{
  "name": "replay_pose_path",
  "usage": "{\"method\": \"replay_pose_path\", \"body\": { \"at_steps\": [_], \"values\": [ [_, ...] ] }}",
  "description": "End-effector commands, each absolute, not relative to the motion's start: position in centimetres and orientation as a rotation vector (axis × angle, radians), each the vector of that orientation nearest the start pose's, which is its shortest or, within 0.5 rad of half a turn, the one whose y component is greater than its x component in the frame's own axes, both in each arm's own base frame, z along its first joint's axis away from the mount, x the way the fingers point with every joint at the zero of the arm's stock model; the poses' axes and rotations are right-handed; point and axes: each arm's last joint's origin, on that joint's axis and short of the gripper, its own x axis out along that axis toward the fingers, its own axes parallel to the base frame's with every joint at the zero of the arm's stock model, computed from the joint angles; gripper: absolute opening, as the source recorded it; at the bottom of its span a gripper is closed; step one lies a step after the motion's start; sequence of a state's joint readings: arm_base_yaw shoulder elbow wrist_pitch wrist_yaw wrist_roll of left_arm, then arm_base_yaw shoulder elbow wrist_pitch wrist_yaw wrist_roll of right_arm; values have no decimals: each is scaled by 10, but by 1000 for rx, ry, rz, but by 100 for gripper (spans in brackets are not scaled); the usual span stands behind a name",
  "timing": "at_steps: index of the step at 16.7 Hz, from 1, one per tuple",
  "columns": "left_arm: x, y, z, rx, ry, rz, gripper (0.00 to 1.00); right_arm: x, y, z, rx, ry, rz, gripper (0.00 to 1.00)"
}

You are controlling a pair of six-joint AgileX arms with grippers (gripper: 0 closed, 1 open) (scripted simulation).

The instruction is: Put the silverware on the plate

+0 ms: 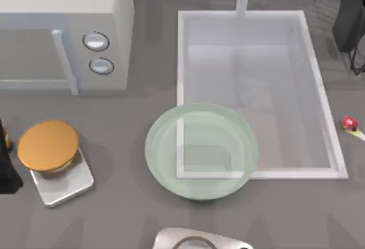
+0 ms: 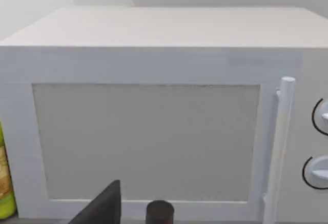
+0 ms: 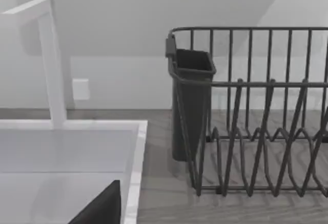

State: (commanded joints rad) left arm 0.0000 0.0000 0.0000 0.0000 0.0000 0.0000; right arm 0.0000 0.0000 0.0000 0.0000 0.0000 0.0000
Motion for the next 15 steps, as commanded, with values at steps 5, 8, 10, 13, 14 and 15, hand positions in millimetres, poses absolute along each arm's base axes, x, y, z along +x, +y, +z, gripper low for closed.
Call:
{"method": "replay_pose_path", "body": {
  "at_steps": [5, 8, 10, 13, 14, 15],
  "values": [
    [106, -1, 160, 0, 0, 0, 100, 106, -1, 171, -35, 49, -1, 100],
    [106, -1, 160, 0, 0, 0, 100, 112, -1, 196, -114, 174, 8, 100],
    [106, -1, 160, 0, 0, 0, 100, 123, -1, 214, -181, 305, 26, 100],
    [106, -1, 160, 0, 0, 0, 100, 156, -1, 234, -287, 572, 85, 100],
    [106, -1, 160, 0, 0, 0, 100, 171, -1, 237, -321, 671, 113, 100],
    [106, -1, 160, 0, 0, 0, 100, 187, -1, 239, -353, 769, 146, 100]
  ]
}}
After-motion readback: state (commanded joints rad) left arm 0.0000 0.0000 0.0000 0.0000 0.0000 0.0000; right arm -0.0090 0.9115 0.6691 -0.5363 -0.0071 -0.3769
